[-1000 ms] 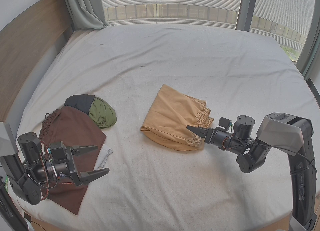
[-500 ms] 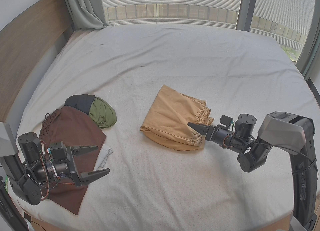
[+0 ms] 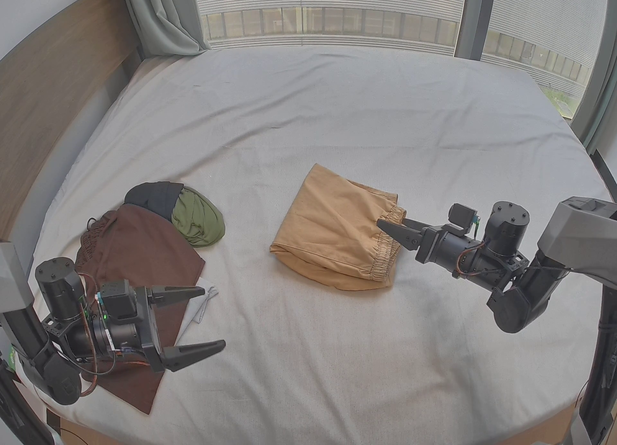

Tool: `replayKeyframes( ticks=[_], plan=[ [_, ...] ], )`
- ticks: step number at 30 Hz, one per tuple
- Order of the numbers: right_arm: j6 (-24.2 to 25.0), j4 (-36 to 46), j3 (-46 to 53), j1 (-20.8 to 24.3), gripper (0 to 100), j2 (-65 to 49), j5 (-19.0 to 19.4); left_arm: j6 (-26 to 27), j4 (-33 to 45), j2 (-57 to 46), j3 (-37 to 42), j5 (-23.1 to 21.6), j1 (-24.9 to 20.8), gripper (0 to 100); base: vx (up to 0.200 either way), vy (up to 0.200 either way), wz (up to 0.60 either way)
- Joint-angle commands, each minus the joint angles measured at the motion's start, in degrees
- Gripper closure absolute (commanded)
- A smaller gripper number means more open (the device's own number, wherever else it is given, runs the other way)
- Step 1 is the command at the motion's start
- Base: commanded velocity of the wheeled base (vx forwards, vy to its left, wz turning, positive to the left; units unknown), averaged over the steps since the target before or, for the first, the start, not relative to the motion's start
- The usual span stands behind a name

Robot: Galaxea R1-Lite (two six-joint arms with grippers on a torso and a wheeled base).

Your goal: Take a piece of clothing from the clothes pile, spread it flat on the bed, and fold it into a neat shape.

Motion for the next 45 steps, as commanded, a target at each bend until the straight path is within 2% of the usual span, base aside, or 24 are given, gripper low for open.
replayKeyframes(
  ticks=[1,8,11,13,16,17,19,26,29,35,40,41,45],
  plan=[
    [-3.2,-1.7,6.1,0.2,0,-5.8,-2.0,0.3,0.0,-3.7,2.8,0.0,-4.3,0,0.0,0.0,0.0],
    [-7.1,-2.4,13.1,0.3,0,-11.4,-2.6,0.4,0.0,-7.2,6.1,0.0,-5.6,0,0.0,0.0,0.0],
    [-9.4,-2.5,15.6,0.3,0,-13.6,-5.2,0.4,0.1,-9.9,7.4,0.1,-6.8,0,0.0,0.0,0.0],
    [-12.8,-2.5,18.2,0.3,0,-15.2,-7.0,0.3,0.1,-12.6,7.4,0.3,-8.4,0,0.0,0.0,0.0],
    [-15.7,-2.5,20.3,0.3,0,-17.2,-7.5,0.3,0.1,-13.9,7.4,0.6,-9.1,0,0.0,0.0,0.0],
    [-18.2,-2.5,22.9,0.5,0,-19.7,-8.3,0.2,0.1,-15.8,7.4,1.4,-10.1,0,0.0,0.0,0.0],
    [-19.3,-2.5,25.3,0.9,0,-22.0,-9.1,-0.1,0.2,-17.9,7.4,2.8,-11.0,0,0.0,0.0,0.0],
    [-19.4,-2.5,30.7,0.6,0,-28.8,-11.9,-2.8,0.8,-25.7,7.4,4.5,-13.4,0,0.0,0.0,0.0],
    [-19.4,-2.4,32.5,0.5,0,-32.1,-11.9,-4.9,1.1,-29.1,7.4,4.9,-13.6,0,0.0,0.0,0.0],
    [-19.4,-1.8,36.2,0.4,0,-39.0,-12.0,-5.5,3.4,-34.1,7.4,8.4,-13.6,0,0.0,0.0,0.0],
    [-19.6,-1.7,38.1,-1.7,0,-42.7,-12.1,-4.9,8.2,-37.4,7.4,8.8,-13.3,0,0.0,0.0,0.0],
    [-19.6,-1.7,39.0,-3.6,0,-45.6,-12.0,-4.7,12.8,-41.0,7.4,10.0,-13.6,0,0.0,0.0,0.0],
    [-19.7,-1.6,40.7,-5.0,0,-50.5,-12.0,-4.8,18.6,-46.1,7.4,12.1,-13.6,0,0.0,0.0,0.0]
  ],
)
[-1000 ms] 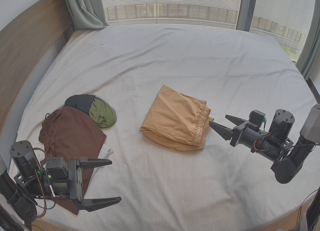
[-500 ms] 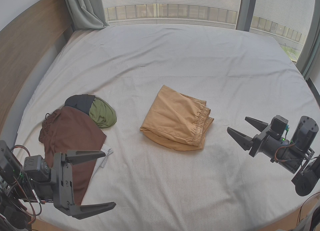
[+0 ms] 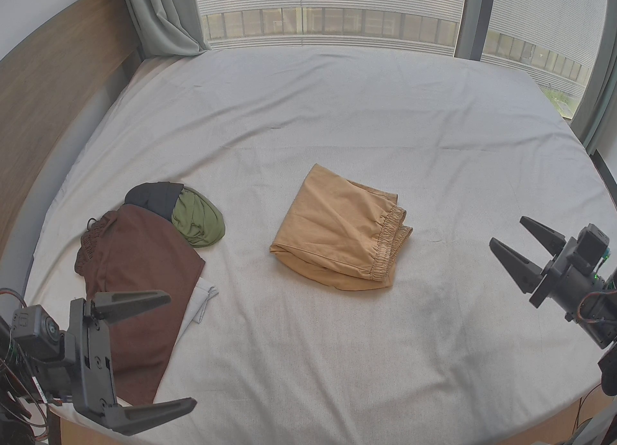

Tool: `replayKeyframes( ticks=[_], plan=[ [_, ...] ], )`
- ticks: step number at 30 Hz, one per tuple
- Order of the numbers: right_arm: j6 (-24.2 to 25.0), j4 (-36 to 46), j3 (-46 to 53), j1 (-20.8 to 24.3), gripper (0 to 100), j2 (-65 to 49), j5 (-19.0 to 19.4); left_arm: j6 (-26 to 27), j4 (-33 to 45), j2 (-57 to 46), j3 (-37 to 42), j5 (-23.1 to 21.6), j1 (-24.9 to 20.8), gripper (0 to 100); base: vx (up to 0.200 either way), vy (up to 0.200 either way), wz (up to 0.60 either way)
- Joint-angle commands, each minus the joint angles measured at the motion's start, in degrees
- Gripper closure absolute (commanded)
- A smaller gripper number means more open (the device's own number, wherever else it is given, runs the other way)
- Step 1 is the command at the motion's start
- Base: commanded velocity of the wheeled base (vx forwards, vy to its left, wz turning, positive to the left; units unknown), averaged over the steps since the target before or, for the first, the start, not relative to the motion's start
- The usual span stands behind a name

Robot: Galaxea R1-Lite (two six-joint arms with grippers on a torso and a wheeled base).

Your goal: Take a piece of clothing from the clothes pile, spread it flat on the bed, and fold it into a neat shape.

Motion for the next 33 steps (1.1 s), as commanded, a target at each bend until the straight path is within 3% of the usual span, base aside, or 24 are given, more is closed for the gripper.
replayKeyframes(
  ticks=[1,4,9,16,33],
  plan=[
    [-0.1,0.0,2.5,-2.6,0,-8.3,0.1,0.0,5.9,-9.0,1.0,2.2,-0.1,0,0.0,0.0,0.0],
    [-0.1,0.1,4.4,-4.0,0,-13.4,0.1,-0.1,12.5,-15.2,1.0,3.9,0.2,0,0.0,0.0,0.0],
    [-0.6,1.4,5.5,-6.5,0,-19.4,0.2,-0.6,17.0,-20.7,1.0,5.8,0.6,0,0.0,0.0,0.0],
    [-0.4,15.6,5.5,-8.0,0,-35.5,1.0,-1.0,28.1,-32.0,1.0,6.7,3.8,0,0.0,0.0,0.0],
    [1.8,46.4,5.5,-10.7,0,-66.2,2.3,-2.1,46.2,-52.3,1.0,6.9,9.2,0,0.0,0.0,0.0]
  ],
)
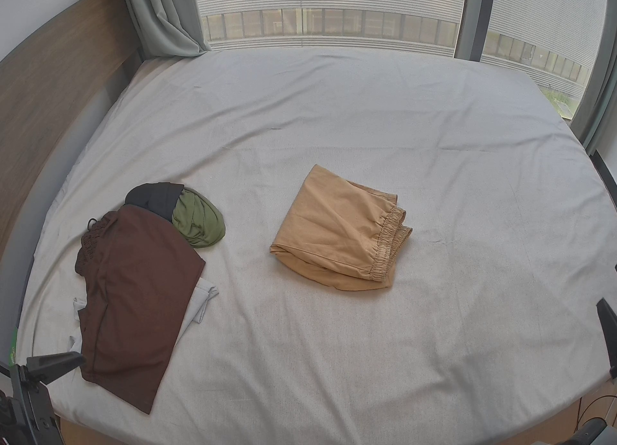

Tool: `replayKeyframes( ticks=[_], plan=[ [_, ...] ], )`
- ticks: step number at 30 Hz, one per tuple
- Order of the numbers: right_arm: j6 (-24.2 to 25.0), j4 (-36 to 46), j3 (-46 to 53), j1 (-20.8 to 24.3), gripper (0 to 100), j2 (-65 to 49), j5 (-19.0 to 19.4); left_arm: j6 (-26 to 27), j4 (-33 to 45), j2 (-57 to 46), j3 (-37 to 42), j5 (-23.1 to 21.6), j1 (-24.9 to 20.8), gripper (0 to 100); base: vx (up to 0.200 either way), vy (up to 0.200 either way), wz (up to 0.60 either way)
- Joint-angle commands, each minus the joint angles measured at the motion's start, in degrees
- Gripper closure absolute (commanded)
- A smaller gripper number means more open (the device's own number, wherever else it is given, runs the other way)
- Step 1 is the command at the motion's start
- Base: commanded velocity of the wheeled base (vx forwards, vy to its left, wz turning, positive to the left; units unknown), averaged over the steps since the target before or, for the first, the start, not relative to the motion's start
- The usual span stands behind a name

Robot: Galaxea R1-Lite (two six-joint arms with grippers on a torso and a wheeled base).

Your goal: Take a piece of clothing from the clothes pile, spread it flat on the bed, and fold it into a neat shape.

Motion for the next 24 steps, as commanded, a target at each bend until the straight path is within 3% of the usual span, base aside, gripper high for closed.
replayKeyframes(
  ticks=[1,9,18,23,24],
  plan=[
    [1.0,7.2,1.0,-0.8,0,-13.9,0.5,-0.2,4.9,-10.1,1.0,0.0,2.9,0,0.0,0.0,0.0],
    [0.7,19.6,1.0,-0.8,0,-26.1,1.0,-1.1,8.0,-14.7,1.0,0.0,5.4,0,0.0,0.0,0.0],
    [0.3,22.6,1.0,-0.8,0,-26.0,0.3,-1.1,16.3,-23.2,1.0,-0.1,8.4,0,0.0,0.0,0.0],
    [-3.0,27.3,1.0,-0.8,0,-26.0,-6.6,-0.6,16.7,-23.4,1.0,0.1,8.6,0,0.0,0.0,0.0],
    [-4.4,29.6,1.0,-0.8,0,-26.0,-10.1,-0.4,17.4,-23.4,1.0,0.4,8.7,0,0.0,0.0,0.0]
  ],
)
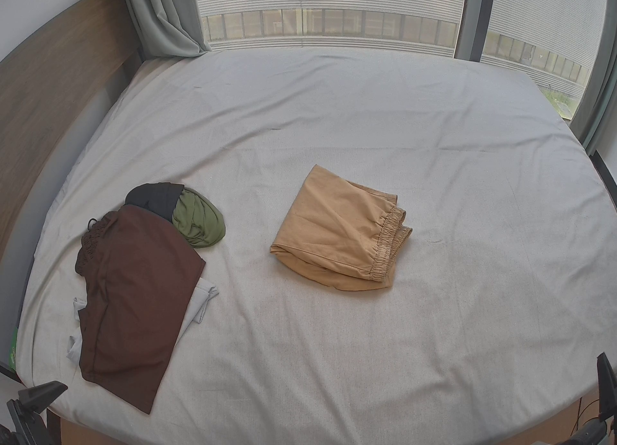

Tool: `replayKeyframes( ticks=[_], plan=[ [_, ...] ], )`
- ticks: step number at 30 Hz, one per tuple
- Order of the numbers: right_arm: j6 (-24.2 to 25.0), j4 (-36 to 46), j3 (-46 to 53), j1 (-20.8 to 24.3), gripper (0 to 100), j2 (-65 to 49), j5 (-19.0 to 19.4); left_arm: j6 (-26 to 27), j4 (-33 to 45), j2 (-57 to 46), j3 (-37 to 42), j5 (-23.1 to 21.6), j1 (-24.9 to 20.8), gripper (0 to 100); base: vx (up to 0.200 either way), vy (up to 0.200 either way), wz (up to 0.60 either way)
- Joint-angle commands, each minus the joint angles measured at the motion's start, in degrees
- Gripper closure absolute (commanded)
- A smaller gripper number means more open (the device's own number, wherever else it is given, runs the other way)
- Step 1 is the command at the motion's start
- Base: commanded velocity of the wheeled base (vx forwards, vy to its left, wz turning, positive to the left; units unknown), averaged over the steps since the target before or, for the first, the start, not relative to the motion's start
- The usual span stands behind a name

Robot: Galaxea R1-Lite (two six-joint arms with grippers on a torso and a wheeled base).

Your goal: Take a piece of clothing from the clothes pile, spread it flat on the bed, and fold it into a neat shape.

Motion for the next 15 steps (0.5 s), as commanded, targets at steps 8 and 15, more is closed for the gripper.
replayKeyframes(
  ticks=[8,15],
  plan=[
    [-6.8,16.4,1.0,-5.6,0,-4.9,-8.6,1.9,11.9,-6.6,1.0,7.1,5.4,0,0.0,0.0,0.0],
    [-7.5,17.7,1.0,-5.0,0,-4.1,-9.3,0.1,12.7,-6.9,1.0,25.4,5.4,0,0.0,0.0,0.0]
  ],
)
